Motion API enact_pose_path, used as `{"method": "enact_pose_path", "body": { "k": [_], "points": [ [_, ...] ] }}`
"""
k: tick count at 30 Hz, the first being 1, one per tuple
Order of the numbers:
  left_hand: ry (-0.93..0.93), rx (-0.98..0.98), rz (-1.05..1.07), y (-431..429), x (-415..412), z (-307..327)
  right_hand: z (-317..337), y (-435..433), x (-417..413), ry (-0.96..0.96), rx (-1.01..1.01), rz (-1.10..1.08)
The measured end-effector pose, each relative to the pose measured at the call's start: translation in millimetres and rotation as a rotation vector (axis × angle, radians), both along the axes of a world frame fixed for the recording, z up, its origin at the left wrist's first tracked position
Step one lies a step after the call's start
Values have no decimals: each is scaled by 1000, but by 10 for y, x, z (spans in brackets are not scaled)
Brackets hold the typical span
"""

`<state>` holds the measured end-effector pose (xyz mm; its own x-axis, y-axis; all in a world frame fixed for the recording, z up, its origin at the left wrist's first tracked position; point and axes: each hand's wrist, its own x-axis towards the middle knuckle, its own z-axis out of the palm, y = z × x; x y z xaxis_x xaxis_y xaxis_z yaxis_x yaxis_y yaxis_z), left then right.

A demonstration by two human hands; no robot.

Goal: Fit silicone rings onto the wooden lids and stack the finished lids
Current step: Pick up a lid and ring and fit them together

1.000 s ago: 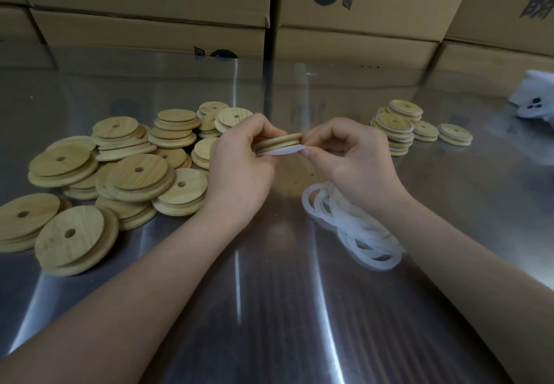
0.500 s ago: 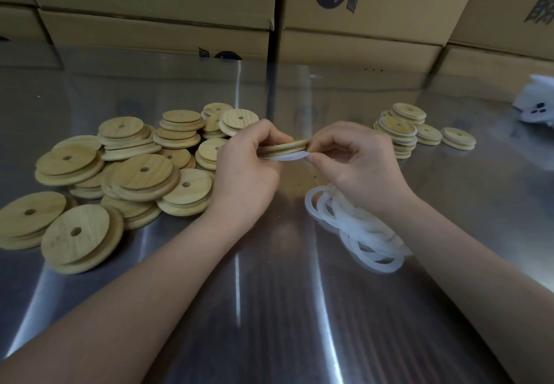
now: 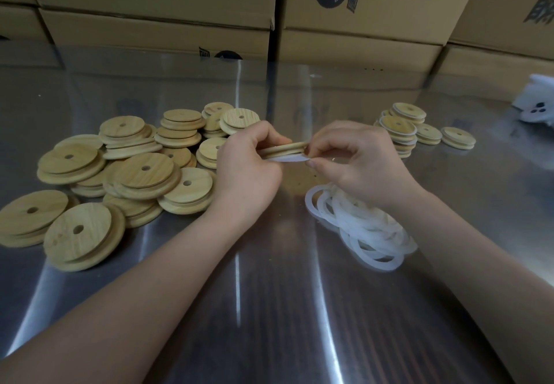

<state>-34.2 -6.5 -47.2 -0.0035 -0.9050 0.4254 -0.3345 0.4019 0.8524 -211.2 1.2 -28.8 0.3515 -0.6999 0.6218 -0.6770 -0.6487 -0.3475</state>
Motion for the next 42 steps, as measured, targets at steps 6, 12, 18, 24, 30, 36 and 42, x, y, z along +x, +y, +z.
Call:
{"method": "enact_pose_path", "body": {
  "k": [6,12,18,24,30,36,42],
  "points": [
    [-17,-11,0,26,-9,20,15,7,-8,-25,44,-4],
    [-45,-87,-42,55,-6,18,16,17,4,-53,73,-26],
    [-52,-92,-52,50,-5,-19,-32,2,11,-69,73,-44],
    [-55,-65,-78,52,-6,-41,-61,-21,-25,-87,93,-63],
    [-70,-70,-127,76,2,-1,-72,-20,-10,-66,21,-53],
    [-15,-40,-124,80,6,22,-79,-5,27,-86,-55,-32],
    [16,-37,-109,73,10,26,-63,1,35,-72,-100,9]
  ]
}}
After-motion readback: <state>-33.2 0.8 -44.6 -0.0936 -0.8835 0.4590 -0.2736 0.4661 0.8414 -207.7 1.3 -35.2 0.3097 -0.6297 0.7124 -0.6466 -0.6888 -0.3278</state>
